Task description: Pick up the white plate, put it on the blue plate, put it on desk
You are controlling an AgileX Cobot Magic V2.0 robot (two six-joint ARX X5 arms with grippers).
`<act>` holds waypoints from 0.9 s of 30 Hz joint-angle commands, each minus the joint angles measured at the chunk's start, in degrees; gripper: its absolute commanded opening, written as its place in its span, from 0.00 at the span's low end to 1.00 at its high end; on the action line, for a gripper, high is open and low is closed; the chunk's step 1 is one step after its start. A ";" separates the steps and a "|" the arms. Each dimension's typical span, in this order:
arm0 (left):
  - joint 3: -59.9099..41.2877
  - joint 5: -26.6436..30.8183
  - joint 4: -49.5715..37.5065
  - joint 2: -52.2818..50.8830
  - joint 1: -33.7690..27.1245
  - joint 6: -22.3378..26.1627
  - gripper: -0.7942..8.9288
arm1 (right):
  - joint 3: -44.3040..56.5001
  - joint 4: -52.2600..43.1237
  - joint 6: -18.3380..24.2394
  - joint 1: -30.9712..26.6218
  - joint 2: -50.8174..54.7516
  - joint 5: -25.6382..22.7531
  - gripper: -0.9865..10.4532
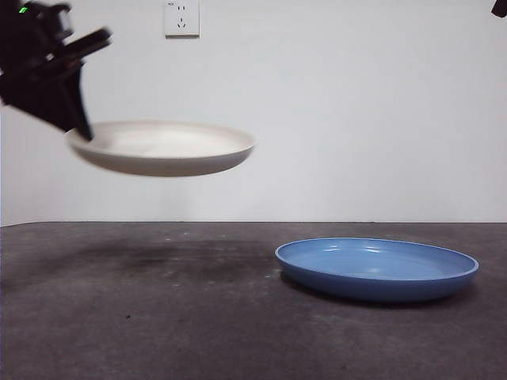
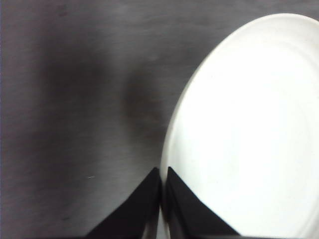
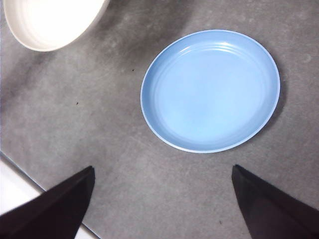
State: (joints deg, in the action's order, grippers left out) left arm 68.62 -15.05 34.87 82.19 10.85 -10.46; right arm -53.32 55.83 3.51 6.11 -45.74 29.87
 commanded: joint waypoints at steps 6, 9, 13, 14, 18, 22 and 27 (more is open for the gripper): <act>2.14 -0.42 -5.16 3.58 10.10 -5.57 0.10 | -2.91 -0.90 -2.93 0.20 1.03 -1.77 0.47; 2.25 -0.42 -8.61 6.25 13.40 -7.91 0.10 | -3.93 -0.68 -3.34 0.20 2.08 -1.84 0.47; 3.91 -0.39 -10.71 11.26 16.87 -10.01 0.10 | -5.60 0.52 -3.56 0.20 3.93 -1.90 0.47; 4.83 -0.35 -10.69 12.83 17.64 -10.08 0.10 | -6.10 1.01 -3.56 0.17 4.44 -2.05 0.47; 9.25 0.24 -10.60 18.93 20.17 -10.73 0.10 | -7.76 2.60 -3.56 0.20 5.90 -4.57 0.47; 14.40 0.24 -10.05 24.85 22.43 -11.30 0.10 | -8.66 4.04 -3.56 0.17 7.02 -4.87 0.47; 19.93 0.52 -7.54 30.73 24.37 -11.26 0.10 | -8.68 5.42 -3.56 0.20 7.37 -4.87 0.47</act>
State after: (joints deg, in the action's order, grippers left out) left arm 86.89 -14.70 27.40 111.37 34.70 -21.10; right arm -60.99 61.52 0.32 6.11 -38.11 25.12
